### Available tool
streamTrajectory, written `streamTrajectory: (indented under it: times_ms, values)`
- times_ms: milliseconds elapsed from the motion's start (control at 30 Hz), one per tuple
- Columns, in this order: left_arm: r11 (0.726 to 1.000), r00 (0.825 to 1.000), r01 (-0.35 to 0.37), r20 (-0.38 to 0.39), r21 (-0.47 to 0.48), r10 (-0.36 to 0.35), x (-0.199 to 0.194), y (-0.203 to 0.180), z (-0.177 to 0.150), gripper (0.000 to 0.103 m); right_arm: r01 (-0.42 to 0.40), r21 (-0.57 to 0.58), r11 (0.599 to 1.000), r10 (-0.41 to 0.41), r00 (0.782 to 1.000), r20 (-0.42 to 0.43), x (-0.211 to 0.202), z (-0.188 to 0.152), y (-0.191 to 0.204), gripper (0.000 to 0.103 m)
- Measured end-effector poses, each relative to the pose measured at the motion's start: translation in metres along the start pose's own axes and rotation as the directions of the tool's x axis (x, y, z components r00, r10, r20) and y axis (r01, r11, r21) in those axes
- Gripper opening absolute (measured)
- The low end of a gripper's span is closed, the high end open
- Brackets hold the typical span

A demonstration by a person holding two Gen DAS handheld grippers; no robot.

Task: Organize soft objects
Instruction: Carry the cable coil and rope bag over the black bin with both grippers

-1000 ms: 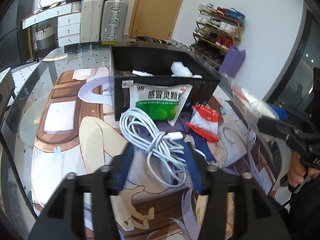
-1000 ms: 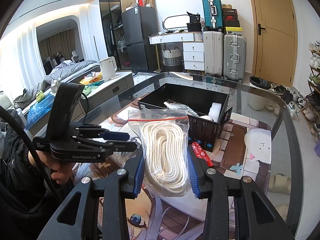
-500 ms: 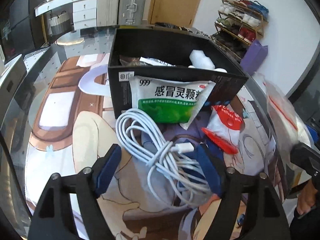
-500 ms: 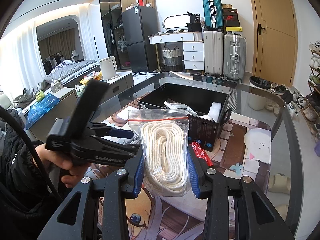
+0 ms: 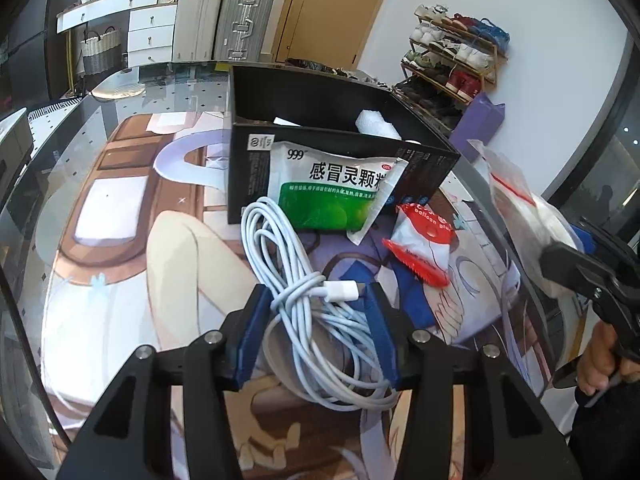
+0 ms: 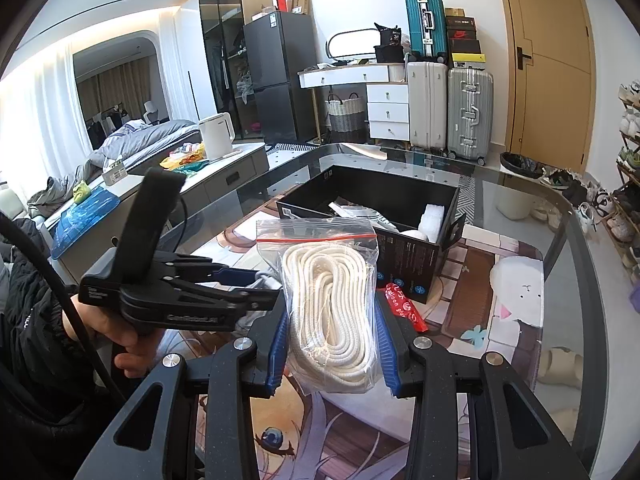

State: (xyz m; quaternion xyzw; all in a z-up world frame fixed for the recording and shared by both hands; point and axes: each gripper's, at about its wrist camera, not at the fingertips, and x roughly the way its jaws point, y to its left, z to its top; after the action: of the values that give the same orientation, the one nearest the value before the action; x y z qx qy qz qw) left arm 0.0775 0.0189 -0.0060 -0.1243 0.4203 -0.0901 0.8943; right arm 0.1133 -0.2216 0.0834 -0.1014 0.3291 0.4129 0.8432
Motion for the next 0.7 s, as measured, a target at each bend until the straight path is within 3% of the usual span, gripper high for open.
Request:
streamTrajectory:
  times_ms: [333, 700]
  values:
    - [0.999, 0.994, 0.034, 0.102, 0.017, -0.036, -0.031, -0.002, 0.0, 0.047, 0.004, 0.017, 1.0, -0.004, 1.0, 0.031, -0.002, 0.003, -0.002, 0.039]
    - [0.998, 0.98, 0.02, 0.198, 0.056, -0.03, -0.057, -0.01, 0.028, 0.047, 0.04, 0.074, 0.996, -0.046, 0.996, 0.081, 0.003, 0.012, -0.01, 0.039]
